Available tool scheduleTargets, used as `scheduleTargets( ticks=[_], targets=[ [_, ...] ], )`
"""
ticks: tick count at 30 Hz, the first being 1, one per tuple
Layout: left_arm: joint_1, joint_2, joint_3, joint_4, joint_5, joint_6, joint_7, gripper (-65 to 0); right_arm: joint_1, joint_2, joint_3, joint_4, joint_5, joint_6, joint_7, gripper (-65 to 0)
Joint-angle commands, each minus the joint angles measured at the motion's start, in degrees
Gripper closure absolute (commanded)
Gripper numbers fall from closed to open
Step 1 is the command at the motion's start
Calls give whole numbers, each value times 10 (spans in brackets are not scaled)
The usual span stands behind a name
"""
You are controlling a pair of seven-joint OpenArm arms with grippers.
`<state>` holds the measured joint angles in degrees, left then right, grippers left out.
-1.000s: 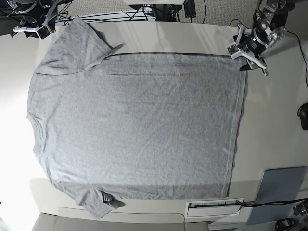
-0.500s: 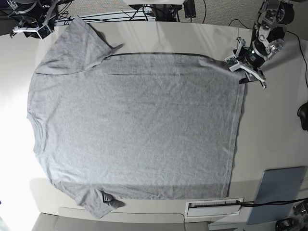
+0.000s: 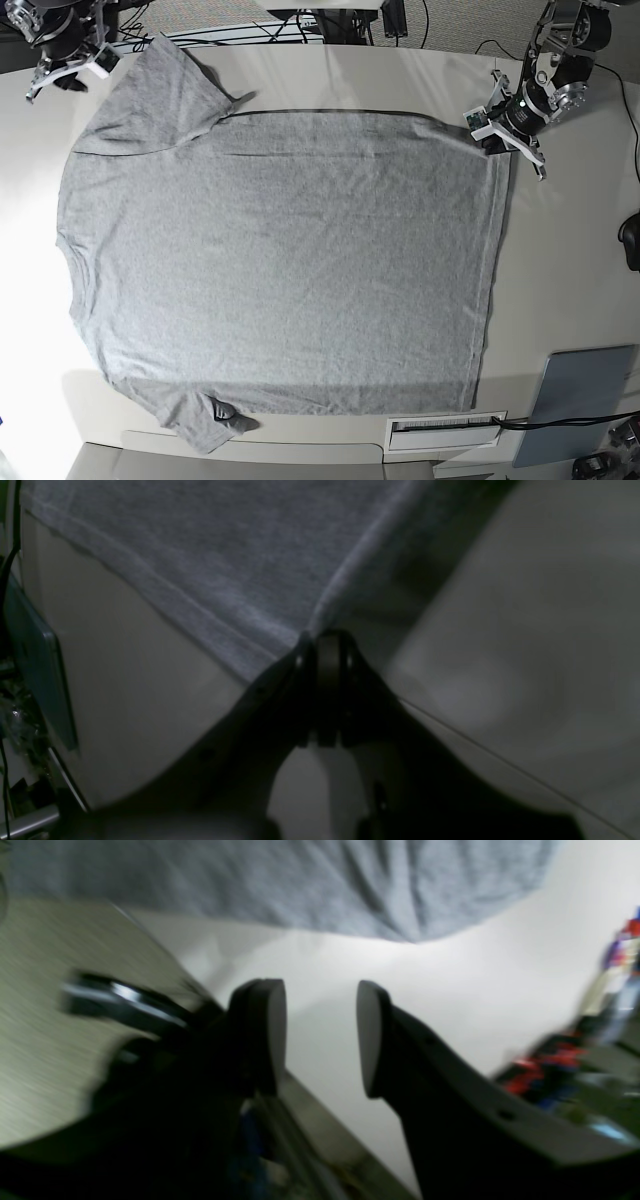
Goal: Fold the T-shirt properly
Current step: 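Close both grippers on the shirt's side edge at shoulder and hem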
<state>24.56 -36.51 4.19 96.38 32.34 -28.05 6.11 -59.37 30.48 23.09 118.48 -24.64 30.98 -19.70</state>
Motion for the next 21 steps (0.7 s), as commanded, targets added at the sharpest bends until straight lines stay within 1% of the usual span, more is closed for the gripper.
scheduleTargets(
  ticks=[1,7,10,15,21],
  targets=[
    [15,-3,7,-11,4,-49,29,0,-6,12,5,7,-10,-7,2,-236],
    [15,-3,7,-11,5,-49,29,0,-6,52,1,7,-16,-7,-3,-236],
    [14,-3,7,-11,5,-49,29,0,-4,66,-14,-2,-16,-7,-2,-236],
    [15,-3,7,-11,4,-49,29,0,30,76,-60,-37,-42,-7,-2,-236],
    [15,-3,7,-11,5,-48,31,0,90,77,-138,-78,-76,-7,-7,-236]
  ],
)
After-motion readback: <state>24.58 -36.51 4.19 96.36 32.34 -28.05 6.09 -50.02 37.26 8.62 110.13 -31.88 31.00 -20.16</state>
